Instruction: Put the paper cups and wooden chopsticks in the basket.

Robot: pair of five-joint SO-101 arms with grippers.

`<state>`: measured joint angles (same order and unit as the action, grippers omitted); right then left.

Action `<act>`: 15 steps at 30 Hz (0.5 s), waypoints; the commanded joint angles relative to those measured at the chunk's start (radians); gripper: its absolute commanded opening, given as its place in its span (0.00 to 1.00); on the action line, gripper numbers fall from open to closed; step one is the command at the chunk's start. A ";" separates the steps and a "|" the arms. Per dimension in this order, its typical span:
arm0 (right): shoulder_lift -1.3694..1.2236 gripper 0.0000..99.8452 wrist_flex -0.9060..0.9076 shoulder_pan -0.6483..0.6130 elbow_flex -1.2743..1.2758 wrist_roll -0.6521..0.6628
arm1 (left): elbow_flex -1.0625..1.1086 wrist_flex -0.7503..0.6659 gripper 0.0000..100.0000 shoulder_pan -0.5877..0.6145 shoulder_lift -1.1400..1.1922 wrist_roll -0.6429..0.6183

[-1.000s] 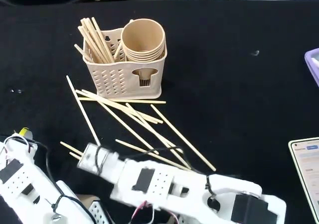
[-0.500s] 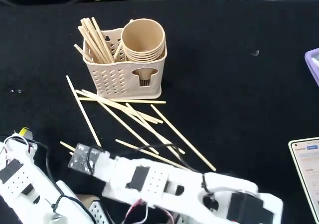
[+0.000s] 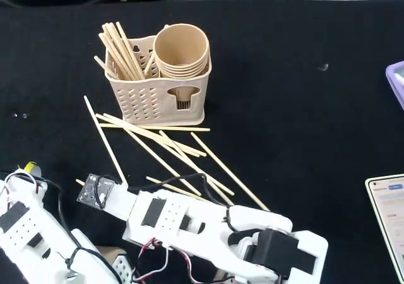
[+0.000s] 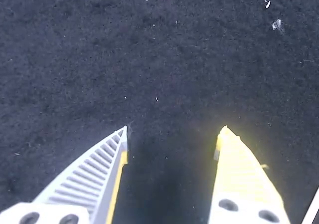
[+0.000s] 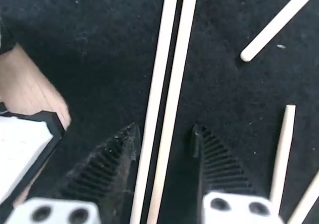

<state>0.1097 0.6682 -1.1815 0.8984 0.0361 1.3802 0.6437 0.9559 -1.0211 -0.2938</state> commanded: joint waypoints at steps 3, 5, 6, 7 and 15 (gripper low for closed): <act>-0.010 0.01 0.038 0.017 -0.039 0.009 | -0.059 -0.008 0.29 0.013 0.002 -0.011; -0.005 0.02 0.101 0.021 -0.044 0.015 | -0.059 -0.008 0.29 0.013 0.002 -0.011; -0.005 0.01 0.121 0.038 -0.045 0.017 | -0.059 -0.008 0.29 0.013 0.002 -0.011; -0.004 0.01 0.137 0.060 -0.045 0.017 | -0.059 -0.008 0.29 0.013 0.002 -0.011; 0.131 0.01 0.301 0.207 -0.042 0.118 | -0.059 -0.008 0.29 0.013 0.002 -0.011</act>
<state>0.1389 0.9014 -1.0188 0.8615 0.1174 1.3802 0.6437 0.9590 -1.0211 -0.2938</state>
